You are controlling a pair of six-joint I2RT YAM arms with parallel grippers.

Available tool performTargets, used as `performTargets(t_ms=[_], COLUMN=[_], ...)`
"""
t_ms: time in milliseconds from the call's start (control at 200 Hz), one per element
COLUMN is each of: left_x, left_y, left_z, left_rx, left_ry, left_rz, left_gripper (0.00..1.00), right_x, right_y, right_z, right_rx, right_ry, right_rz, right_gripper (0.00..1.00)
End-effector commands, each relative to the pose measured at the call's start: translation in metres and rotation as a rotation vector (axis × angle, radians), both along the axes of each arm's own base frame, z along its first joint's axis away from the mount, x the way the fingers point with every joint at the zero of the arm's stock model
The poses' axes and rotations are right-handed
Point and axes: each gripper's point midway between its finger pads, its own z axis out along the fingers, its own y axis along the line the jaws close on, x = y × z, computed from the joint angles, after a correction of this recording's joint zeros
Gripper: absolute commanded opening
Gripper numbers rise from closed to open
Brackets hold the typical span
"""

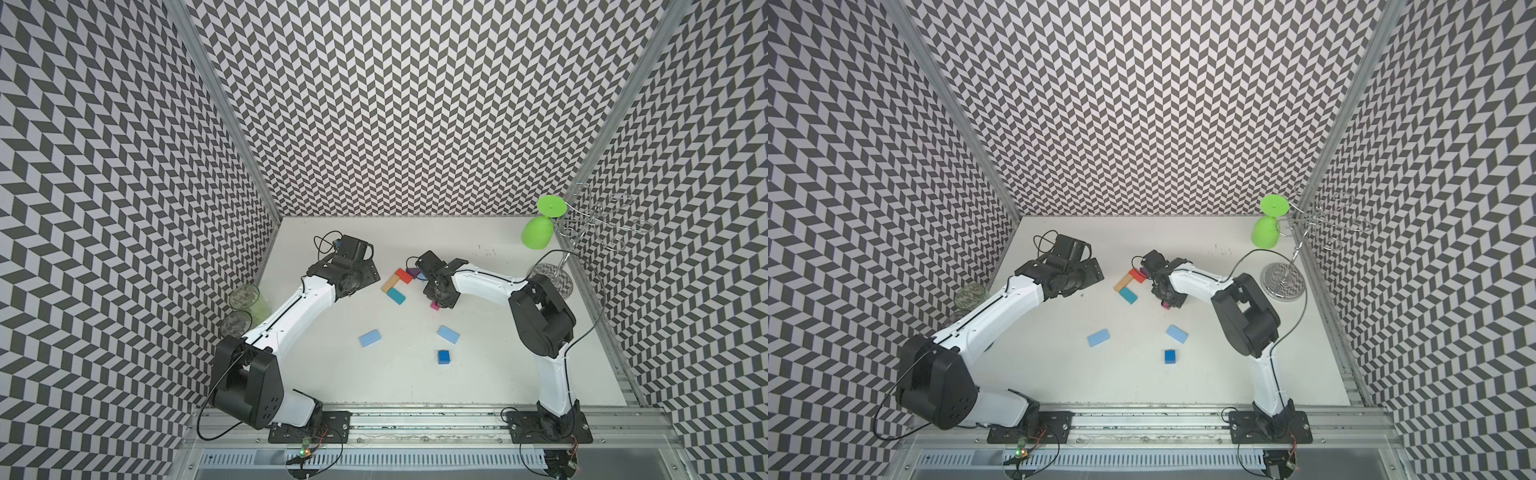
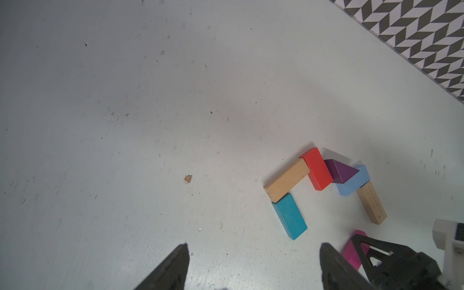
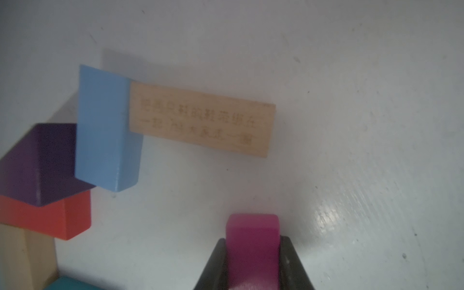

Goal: Assemble a heart with building blocks
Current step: Assemble the building block at the center of the board.

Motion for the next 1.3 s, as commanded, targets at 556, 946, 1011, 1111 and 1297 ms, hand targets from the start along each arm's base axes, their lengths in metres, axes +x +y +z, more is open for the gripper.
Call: performTargets(t_ms=[556,946,1011,1111,1297], left_x=[0.002,0.003,0.003,0.003,0.003], left_y=[0.000,-0.004,-0.004,-0.004,-0.005], left_z=[-0.005,-0.010,-0.011,-0.011,-0.013], left_rx=[-0.015,-0.030,-0.031,-0.032,-0.032], left_ry=[-0.008,0.001,0.002,0.004,0.008], left_rz=[-0.025,-0.032,-0.032,-0.033,-0.034], left_gripper=[0.84,0.84,0.84,0.84,0.84], right_x=[0.013,0.019,0.020,0.022,0.024], right_y=[-0.003,-0.010,-0.010,-0.010,-0.012], right_z=[-0.009,-0.007,-0.008,-0.009,-0.011], right_rx=[-0.024,-0.037,-0.037,-0.036,-0.038], right_ry=[-0.007,-0.014,-0.015,-0.015,-0.011], right_rz=[-0.077,-0.091,-0.091,-0.089,-0.095], right_gripper=[0.00,0.00,0.00,0.00,0.00])
